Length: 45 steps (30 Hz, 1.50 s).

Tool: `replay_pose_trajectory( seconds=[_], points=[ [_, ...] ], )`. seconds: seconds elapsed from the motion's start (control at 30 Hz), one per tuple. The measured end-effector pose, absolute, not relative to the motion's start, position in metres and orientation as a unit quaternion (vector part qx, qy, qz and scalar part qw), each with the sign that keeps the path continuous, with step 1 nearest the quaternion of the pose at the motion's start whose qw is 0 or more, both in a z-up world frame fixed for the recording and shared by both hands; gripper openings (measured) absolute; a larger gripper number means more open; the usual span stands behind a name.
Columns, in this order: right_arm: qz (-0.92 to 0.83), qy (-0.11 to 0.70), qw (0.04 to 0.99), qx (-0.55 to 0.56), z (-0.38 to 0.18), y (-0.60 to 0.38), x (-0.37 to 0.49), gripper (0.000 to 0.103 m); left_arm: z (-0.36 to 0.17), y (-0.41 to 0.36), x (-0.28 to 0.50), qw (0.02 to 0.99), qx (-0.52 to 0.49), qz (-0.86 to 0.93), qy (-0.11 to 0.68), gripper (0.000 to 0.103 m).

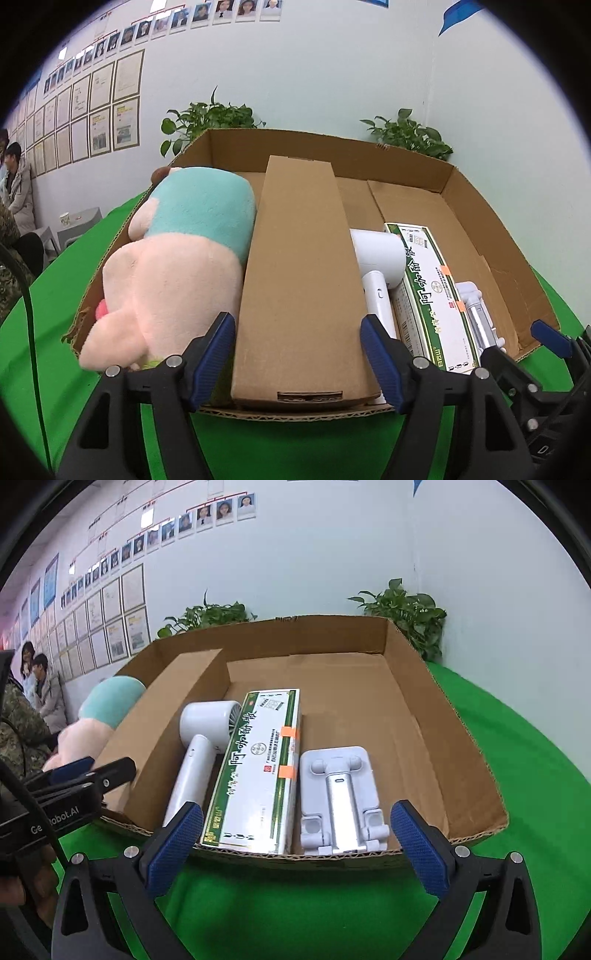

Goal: Organize objects

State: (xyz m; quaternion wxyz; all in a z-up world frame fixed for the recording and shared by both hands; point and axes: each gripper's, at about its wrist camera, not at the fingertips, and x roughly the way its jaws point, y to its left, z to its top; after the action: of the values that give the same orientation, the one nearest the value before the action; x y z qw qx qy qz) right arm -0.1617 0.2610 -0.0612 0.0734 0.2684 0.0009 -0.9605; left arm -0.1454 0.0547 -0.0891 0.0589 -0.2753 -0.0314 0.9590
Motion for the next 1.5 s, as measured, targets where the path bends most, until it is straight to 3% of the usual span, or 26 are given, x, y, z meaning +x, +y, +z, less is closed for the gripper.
replay_pose_trajectory(
  seconds=[0.13, 0.43, 1.5],
  points=[
    [-0.958, 0.013, 0.061, 0.281, -0.065, 0.256, -0.167, 0.103, -0.094, 0.057, -0.141, 0.063, -0.259, 0.963, -0.033, 0.079],
    [-0.955, 0.027, 0.053, 0.289, -0.068, 0.251, -0.169, 0.103, -0.101, 0.073, -0.152, 0.043, -0.300, 0.953, 0.011, 0.083],
    [-0.955, 0.028, 0.054, 0.291, -0.068, 0.251, -0.169, 0.103, -0.104, 0.076, -0.152, 0.040, -0.315, 0.948, 0.016, 0.085]
  ],
)
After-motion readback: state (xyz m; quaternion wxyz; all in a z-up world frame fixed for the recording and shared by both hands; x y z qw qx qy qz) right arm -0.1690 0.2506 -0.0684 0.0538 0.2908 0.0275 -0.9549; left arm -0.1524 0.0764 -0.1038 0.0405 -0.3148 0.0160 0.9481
